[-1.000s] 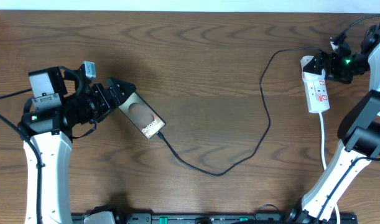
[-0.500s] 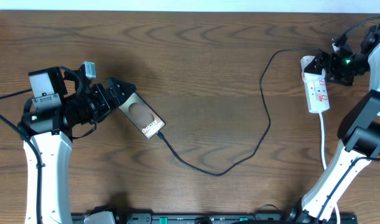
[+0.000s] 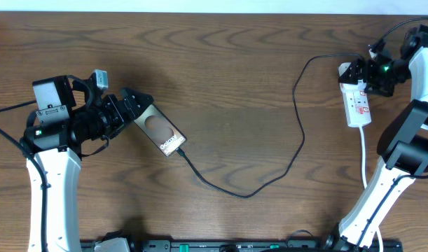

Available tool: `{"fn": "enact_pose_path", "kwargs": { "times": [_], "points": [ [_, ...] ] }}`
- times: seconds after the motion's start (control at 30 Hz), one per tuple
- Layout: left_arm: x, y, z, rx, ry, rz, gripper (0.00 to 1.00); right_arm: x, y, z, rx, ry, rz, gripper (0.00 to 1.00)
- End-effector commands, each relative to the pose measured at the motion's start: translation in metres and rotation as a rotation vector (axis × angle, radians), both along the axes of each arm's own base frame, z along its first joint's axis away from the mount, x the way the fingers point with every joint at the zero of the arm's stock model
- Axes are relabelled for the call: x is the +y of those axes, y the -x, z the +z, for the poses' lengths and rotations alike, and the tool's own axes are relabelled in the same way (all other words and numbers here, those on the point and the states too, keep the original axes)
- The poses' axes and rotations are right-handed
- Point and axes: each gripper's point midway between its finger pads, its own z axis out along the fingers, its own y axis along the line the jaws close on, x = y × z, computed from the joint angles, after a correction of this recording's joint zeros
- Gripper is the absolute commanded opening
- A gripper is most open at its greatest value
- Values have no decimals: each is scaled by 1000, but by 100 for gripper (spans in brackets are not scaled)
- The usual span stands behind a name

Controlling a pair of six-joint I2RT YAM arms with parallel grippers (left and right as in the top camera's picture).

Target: Plug charger to phone and switch on socket

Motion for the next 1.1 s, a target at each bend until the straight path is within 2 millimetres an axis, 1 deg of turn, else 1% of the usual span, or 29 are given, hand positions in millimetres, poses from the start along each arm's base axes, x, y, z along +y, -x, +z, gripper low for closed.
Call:
{"fn": "enact_pose_path", "kwargs": {
  "times": [0.0,0.23,0.4,0.53,0.57,0.6,0.7,0.73,0.8,0.87,0.93,1.07],
  "points": [
    [1,-2,4,-23,-20,-12,91,15,-5,-14,25,-25,17,99],
    [1,-2,4,-23,-20,-12,91,16,-5,-17,31,-29,16,99],
    [1,-2,4,-23,-20,-12,91,15,-8,-16,23,-27,-2,99],
    [1,-2,4,-23,-20,-12,91,8,-8,-12,27,2,-10,99],
    [1,-2,4,-23,-20,-12,91,4,-9,-9,29,14,-19,99],
    [1,-2,4,-24,-21,-13,91,-1,-9,-3,33,32,-36,99],
    [1,-2,4,-30,-26,-19,92,-9,-10,16,20,41,-55,99],
    [1,-2,4,-29,-26,-18,92,-13,-11,27,9,45,-65,99],
    [1,-2,4,-29,-26,-18,93,-16,-12,41,-2,60,-74,99],
    [1,-2,4,-29,-26,-19,93,-27,-10,55,11,123,-115,99],
    [1,-2,4,-29,-26,-18,93,-35,-6,65,31,174,-151,99],
    [1,-2,4,-29,-26,-18,93,-39,1,83,57,226,-212,99]
  ]
}}
